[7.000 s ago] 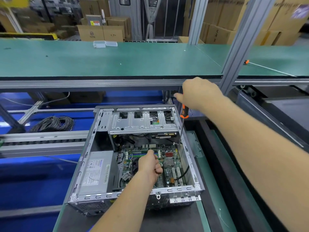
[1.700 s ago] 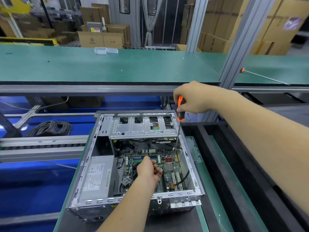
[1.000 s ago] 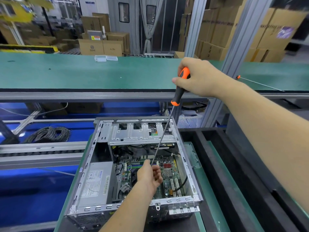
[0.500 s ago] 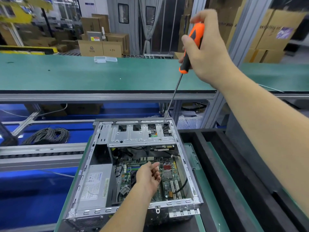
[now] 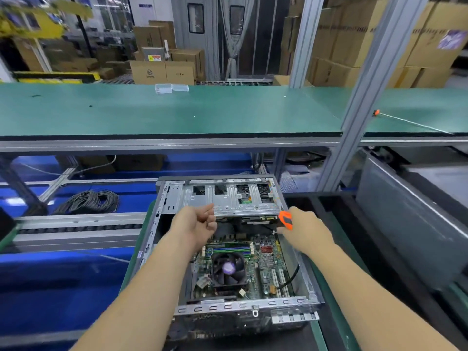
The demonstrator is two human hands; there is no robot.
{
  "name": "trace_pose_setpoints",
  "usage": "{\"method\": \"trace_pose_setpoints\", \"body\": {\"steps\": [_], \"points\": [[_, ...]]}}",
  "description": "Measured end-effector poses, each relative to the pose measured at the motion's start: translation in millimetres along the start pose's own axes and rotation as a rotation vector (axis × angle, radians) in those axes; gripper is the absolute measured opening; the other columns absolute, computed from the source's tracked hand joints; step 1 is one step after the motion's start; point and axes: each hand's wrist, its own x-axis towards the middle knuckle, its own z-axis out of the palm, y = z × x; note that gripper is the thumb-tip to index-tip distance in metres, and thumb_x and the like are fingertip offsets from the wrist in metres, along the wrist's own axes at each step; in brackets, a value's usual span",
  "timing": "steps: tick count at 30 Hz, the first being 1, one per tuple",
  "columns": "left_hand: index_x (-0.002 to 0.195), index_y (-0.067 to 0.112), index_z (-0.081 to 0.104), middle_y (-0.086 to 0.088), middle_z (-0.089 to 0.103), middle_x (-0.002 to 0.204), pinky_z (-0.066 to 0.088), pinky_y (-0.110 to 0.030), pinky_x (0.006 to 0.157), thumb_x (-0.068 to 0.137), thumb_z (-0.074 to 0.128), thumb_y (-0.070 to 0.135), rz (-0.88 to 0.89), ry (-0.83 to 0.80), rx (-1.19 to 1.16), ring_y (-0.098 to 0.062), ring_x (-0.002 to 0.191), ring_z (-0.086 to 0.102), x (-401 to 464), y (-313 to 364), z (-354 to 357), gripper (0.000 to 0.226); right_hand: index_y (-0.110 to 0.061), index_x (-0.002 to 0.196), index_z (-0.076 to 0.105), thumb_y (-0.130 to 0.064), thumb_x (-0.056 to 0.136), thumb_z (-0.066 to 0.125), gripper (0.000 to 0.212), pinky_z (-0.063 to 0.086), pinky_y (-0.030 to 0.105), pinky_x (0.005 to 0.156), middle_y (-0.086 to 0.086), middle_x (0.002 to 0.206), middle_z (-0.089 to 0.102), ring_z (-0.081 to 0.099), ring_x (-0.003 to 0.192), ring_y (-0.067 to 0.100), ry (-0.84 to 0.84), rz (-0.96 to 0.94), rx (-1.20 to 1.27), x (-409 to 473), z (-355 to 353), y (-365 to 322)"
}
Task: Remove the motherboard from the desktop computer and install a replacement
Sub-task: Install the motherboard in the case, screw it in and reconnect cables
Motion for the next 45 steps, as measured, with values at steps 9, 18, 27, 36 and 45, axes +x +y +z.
{"method": "trace_pose_setpoints", "body": {"steps": [9,18,27,36,45], "points": [[0.075,0.011,0.053,-0.002,0.050,0.062,0.036,-0.032,0.053,0.095,0.046,0.017,0.779,0.523,1.405,-0.023,0.057,0.046,21.9,34.7,-57.7,0.023,-0.018,0.102,0.046,-0.033,0.096,0.051,0.018,0.053,0.035,0.063,0.000,0.092,0.066,0.067,0.080,0.026,0.209,0.121,-0.046,-19.2,43.6,2.6],[0.078,0.008,0.060,-0.009,0.061,0.070,0.040,-0.031,0.054,0.090,0.063,0.036,0.651,0.679,1.484,-0.025,0.063,0.056,39.3,36.5,-112.5,0.030,-0.018,0.100,0.049,-0.036,0.097,0.055,0.019,0.049,0.033,0.059,-0.001,0.089,0.063,0.064,0.075,0.025,0.245,0.069,-0.071,0.5,51.7,6.8],[0.084,0.007,0.059,-0.008,0.054,0.073,0.034,-0.031,0.053,0.089,0.055,0.025,0.541,0.842,1.322,-0.026,0.063,0.049,29.4,22.5,-132.0,0.018,-0.020,0.087,0.043,-0.038,0.094,0.060,0.026,0.048,0.034,0.056,-0.004,0.075,0.052,0.058,0.065,0.025,0.260,-0.026,-0.052,40.7,51.7,-3.6],[0.085,0.006,0.061,-0.014,0.061,0.083,0.044,-0.037,0.061,0.091,0.059,0.038,0.523,0.812,1.406,-0.032,0.072,0.056,37.9,38.0,-129.3,0.033,-0.021,0.052,0.033,-0.052,0.087,0.061,0.055,0.029,0.027,0.047,-0.008,0.047,0.036,0.038,0.047,0.015,0.235,0.052,0.337,12.9,46.1,24.4],[0.095,0.004,0.061,-0.019,0.061,0.095,0.043,-0.041,0.067,0.095,0.050,0.027,0.530,0.771,1.374,-0.038,0.083,0.055,26.1,28.6,-129.4,0.025,-0.020,0.080,0.047,-0.043,0.095,0.058,0.029,0.044,0.029,0.052,-0.004,0.069,0.051,0.054,0.061,0.021,0.256,-0.024,-0.156,6.7,51.7,9.3]]}}
